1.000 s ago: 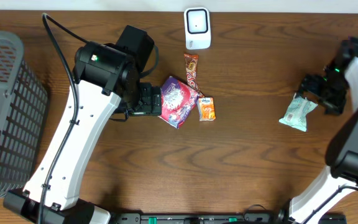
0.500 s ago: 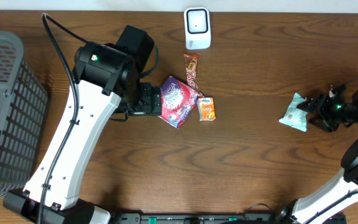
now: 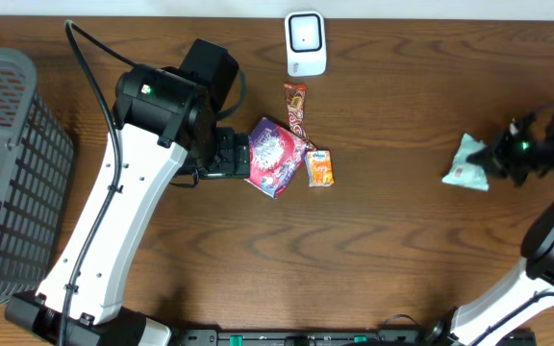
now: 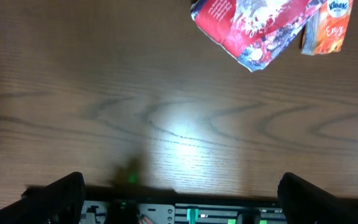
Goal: Scan the item barcode
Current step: 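Move the green pouch rightward and set it down on the table, then grasp the mint-green pouch again with the right gripper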
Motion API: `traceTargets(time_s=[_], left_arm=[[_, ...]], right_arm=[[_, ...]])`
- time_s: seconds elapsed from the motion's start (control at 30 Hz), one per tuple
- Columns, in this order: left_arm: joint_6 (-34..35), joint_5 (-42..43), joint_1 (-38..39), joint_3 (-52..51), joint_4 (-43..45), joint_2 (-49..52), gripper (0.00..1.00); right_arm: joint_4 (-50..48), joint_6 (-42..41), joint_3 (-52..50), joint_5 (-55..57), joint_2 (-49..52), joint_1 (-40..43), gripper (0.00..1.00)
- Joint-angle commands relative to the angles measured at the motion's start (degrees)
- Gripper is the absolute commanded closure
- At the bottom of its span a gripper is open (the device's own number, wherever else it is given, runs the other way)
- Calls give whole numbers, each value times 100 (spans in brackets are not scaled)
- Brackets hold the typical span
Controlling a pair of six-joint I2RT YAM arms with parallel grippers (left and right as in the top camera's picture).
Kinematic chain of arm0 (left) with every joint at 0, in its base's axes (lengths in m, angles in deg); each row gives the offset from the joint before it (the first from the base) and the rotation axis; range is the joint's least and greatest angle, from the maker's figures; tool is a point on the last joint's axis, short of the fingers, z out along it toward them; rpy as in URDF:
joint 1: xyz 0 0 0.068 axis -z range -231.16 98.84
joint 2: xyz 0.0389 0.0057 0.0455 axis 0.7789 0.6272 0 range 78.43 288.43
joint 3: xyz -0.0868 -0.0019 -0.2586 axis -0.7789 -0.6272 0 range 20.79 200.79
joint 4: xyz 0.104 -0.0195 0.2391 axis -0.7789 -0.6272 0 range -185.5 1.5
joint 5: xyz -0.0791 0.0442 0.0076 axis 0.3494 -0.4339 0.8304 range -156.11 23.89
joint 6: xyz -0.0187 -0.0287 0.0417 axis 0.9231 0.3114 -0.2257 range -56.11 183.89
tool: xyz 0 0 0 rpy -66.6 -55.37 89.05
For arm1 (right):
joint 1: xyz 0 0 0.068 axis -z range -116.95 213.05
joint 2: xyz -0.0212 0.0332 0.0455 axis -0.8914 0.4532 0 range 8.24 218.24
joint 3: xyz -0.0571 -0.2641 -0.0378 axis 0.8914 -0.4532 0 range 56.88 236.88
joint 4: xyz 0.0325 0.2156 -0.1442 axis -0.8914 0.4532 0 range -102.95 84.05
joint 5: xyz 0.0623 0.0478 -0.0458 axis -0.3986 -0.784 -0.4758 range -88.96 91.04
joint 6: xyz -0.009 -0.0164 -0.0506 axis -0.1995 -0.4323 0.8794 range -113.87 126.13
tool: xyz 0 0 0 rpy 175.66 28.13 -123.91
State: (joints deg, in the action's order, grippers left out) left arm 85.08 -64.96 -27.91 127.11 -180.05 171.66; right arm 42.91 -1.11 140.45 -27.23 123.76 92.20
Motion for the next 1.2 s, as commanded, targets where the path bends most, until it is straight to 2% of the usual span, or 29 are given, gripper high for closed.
traceTargets(time_s=[0.0,0.07,0.1,0.23,0.33,0.47,0.6,0.83,0.9,0.93,1.03,1.17], left_arm=[[55,-35,-35,-7,-28,11,2],[55,-33,-35,-7,-28,11,2],[55,-33,-35,-7,-31,11,2],[55,-33,-35,-7,-31,11,2],[55,-33,-35,-7,-31,11,2],[55,-33,-35,-7,-31,11,2],[55,-33,-35,-7,-31,11,2],[55,-33,-35,-7,-31,11,2],[55,-33,-35,-7,-31,11,2],[55,-35,-35,-7,-31,11,2],[55,-33,-35,-7,-31,11,2],[55,-33,-35,-7,-31,11,2]], right_arm=[[564,-1266,730,3154,-238,-981,99],[776,-2006,782,4719,-238,-1517,99],[872,-2588,710,5939,-223,-2063,99],[675,-3305,229,7707,-129,-3239,99],[350,-3298,-116,8017,28,-3751,99],[57,-3298,-374,7838,345,-4207,93],[-72,-3298,-376,7261,581,-4494,76],[-485,-3084,-175,5685,599,-4686,72],[-380,-2730,98,5504,597,-4686,65],[-254,-2549,299,5425,599,-4677,57],[251,-2258,1034,5128,597,-4599,44],[820,-1397,2157,4072,597,-4406,26]])
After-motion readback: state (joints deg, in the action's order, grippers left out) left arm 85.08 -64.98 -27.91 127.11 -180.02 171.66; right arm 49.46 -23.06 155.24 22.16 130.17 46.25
